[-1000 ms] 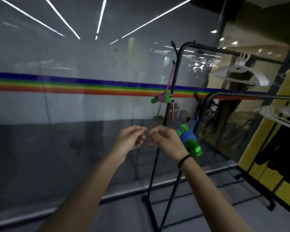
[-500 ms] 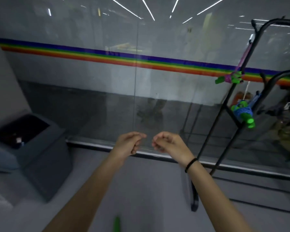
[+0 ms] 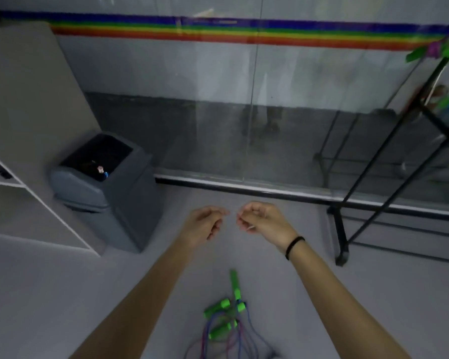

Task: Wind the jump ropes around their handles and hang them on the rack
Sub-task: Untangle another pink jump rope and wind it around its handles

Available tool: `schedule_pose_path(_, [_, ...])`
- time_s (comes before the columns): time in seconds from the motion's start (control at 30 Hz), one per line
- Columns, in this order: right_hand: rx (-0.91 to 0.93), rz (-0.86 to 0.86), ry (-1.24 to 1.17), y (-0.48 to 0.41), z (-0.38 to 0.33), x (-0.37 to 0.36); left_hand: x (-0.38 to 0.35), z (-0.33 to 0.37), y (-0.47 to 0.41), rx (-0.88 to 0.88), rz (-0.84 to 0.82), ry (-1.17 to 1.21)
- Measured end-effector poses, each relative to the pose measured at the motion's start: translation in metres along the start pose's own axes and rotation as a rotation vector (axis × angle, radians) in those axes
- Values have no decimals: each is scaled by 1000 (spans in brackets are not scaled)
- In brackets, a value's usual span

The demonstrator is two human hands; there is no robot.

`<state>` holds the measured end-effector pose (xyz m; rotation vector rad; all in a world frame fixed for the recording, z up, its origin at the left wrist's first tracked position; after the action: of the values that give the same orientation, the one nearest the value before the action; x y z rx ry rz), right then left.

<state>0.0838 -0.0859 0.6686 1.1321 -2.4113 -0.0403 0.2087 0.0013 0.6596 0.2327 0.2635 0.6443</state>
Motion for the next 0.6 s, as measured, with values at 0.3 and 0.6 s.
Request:
schedule_pose_path(0.3, [-185,13,-63,-21,112,-72,53,-105,-21,31,12,61])
schedule_pose_path(0.6, [-197,29,34,-97,402,-198,107,-390,-117,-28,0,50])
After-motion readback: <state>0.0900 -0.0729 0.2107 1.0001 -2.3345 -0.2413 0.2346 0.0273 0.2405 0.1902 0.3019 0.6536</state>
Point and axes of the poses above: each hand's wrist, its own y-axis away from the middle knuckle, its own x-axis out of the back of the hand, z = x × y, the point moved 2 cm from there along -y, towards the middle knuckle, and after that the axes turned 15 degrees about y, right-handed, at the moved point
